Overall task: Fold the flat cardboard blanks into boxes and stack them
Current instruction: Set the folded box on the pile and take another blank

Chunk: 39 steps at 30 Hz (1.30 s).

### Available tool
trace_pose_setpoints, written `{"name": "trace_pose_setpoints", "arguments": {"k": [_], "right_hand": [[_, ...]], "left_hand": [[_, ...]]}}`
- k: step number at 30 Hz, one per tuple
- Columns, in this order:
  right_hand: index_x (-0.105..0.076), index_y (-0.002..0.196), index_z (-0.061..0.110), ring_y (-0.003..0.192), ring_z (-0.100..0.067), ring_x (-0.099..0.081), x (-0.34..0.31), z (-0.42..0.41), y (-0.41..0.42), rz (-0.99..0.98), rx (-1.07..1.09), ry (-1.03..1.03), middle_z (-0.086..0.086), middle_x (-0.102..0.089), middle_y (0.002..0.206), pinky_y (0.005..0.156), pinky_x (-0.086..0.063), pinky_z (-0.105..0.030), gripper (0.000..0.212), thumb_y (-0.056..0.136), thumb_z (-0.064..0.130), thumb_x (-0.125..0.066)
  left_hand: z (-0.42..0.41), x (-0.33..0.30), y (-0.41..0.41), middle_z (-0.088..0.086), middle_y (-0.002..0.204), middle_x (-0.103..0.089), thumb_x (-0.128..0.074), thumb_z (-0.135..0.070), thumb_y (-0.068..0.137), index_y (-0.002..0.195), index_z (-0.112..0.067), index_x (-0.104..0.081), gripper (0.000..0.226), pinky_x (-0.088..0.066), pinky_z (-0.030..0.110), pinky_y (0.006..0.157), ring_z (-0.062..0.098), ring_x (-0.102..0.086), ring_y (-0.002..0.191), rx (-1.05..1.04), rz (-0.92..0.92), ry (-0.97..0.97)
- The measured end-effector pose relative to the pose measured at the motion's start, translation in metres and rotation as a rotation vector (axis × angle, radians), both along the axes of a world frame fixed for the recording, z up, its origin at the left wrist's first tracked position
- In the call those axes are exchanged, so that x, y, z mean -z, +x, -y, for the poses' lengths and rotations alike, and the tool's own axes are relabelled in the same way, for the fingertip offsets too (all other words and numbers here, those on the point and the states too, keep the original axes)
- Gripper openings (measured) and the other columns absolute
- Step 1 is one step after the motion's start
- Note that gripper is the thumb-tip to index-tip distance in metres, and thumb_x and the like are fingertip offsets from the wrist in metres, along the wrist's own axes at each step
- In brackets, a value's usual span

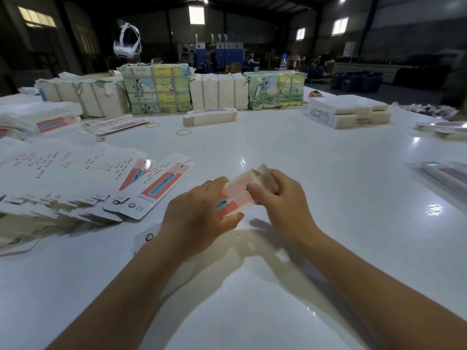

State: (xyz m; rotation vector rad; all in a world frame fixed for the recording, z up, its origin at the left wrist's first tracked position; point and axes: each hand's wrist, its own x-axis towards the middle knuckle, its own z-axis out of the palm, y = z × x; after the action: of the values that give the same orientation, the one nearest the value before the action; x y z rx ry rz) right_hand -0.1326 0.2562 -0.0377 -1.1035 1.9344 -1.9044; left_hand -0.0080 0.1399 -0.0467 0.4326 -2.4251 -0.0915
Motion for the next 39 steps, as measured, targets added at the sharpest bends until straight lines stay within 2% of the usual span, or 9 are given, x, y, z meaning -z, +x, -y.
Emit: {"name": "trace_pose_setpoints", "arguments": {"k": [3,5,9,12,15,25,28,32,39], "right_hand": [[-0.060,0.114,0.015,0.073,-0.009,-0.055,0.005,0.001,0.009,-0.491,0.123,0.185,0.009,-0.059,0.087,0.065,-0.041,-0.014,0.022,0.099,0.022,-0.046],[-0.057,0.122,0.014,0.075,-0.009,-0.052,0.007,0.002,0.013,-0.572,0.160,0.189,0.007,-0.057,0.089,0.066,-0.037,-0.011,0.027,0.101,0.021,-0.042],[-0.068,0.108,0.005,0.071,0.001,-0.058,0.001,0.002,0.013,-0.193,0.085,0.040,0.002,-0.064,0.077,0.072,-0.047,-0.011,0.030,0.100,0.024,-0.046],[-0.071,0.108,0.005,0.093,-0.017,-0.067,-0.004,0.004,0.005,0.294,-0.050,-0.060,-0.006,-0.072,0.095,0.092,-0.054,-0.037,0.024,0.096,0.016,-0.054],[-0.067,0.114,0.003,0.098,-0.022,-0.068,-0.006,0.004,0.001,0.420,-0.061,-0.102,-0.008,-0.072,0.103,0.092,-0.054,-0.038,0.024,0.091,0.006,-0.059],[-0.077,0.078,0.034,0.088,-0.018,-0.070,-0.008,-0.001,0.005,0.235,-0.117,-0.162,0.000,-0.075,0.086,0.074,-0.057,-0.024,0.032,0.094,0.014,-0.057],[-0.074,0.073,0.044,0.086,-0.026,-0.067,-0.007,-0.002,0.009,0.058,-0.042,-0.107,0.000,-0.073,0.084,0.080,-0.058,-0.039,0.047,0.096,0.010,-0.050],[-0.070,0.089,0.024,0.085,-0.035,-0.061,-0.003,-0.001,0.010,-0.052,0.011,-0.057,-0.005,-0.070,0.082,0.078,-0.052,-0.054,0.031,0.096,0.008,-0.044],[-0.068,0.093,0.024,0.084,-0.030,-0.061,-0.005,-0.004,0.012,-0.118,0.010,-0.029,-0.002,-0.069,0.084,0.079,-0.051,-0.046,0.034,0.094,0.003,-0.042]], "left_hand": [[-0.006,-0.001,-0.002,0.005,0.106,-0.066,-0.068,-0.052,0.075,0.128,-0.012,-0.051,0.068,-0.047,0.025,0.065,0.023,-0.065,0.080,-0.040,-0.007,-0.037],[-0.009,-0.001,-0.003,0.008,0.104,-0.067,-0.070,-0.050,0.074,0.127,-0.010,-0.052,0.069,-0.049,0.028,0.065,0.025,-0.065,0.079,-0.056,-0.008,-0.050],[-0.010,-0.004,-0.004,0.010,0.098,-0.067,-0.076,-0.042,0.073,0.124,-0.008,-0.055,0.065,-0.049,0.034,0.063,0.029,-0.063,0.078,-0.080,-0.028,-0.061],[-0.007,-0.005,-0.003,0.011,0.099,-0.067,-0.077,-0.041,0.072,0.123,-0.007,-0.055,0.065,-0.053,0.038,0.067,0.029,-0.064,0.078,-0.061,-0.033,-0.065],[-0.006,-0.004,-0.001,0.011,0.095,-0.068,-0.080,-0.037,0.069,0.120,-0.006,-0.057,0.064,-0.054,0.039,0.062,0.030,-0.064,0.072,-0.039,-0.035,-0.080],[-0.004,-0.005,0.001,0.012,0.094,-0.070,-0.084,-0.034,0.061,0.114,-0.003,-0.061,0.065,-0.054,0.039,0.054,0.027,-0.066,0.065,-0.016,-0.067,-0.133],[-0.005,-0.005,0.001,0.013,0.092,-0.070,-0.086,-0.033,0.059,0.113,-0.002,-0.062,0.068,-0.054,0.040,0.053,0.028,-0.066,0.064,-0.017,-0.063,-0.145],[-0.005,-0.005,0.000,0.014,0.093,-0.070,-0.086,-0.033,0.059,0.114,0.000,-0.061,0.069,-0.054,0.040,0.053,0.029,-0.066,0.063,-0.012,-0.060,-0.137],[-0.006,-0.004,0.001,0.014,0.093,-0.070,-0.083,-0.035,0.063,0.116,-0.002,-0.060,0.066,-0.054,0.037,0.053,0.027,-0.066,0.064,-0.025,-0.048,-0.105]]}}
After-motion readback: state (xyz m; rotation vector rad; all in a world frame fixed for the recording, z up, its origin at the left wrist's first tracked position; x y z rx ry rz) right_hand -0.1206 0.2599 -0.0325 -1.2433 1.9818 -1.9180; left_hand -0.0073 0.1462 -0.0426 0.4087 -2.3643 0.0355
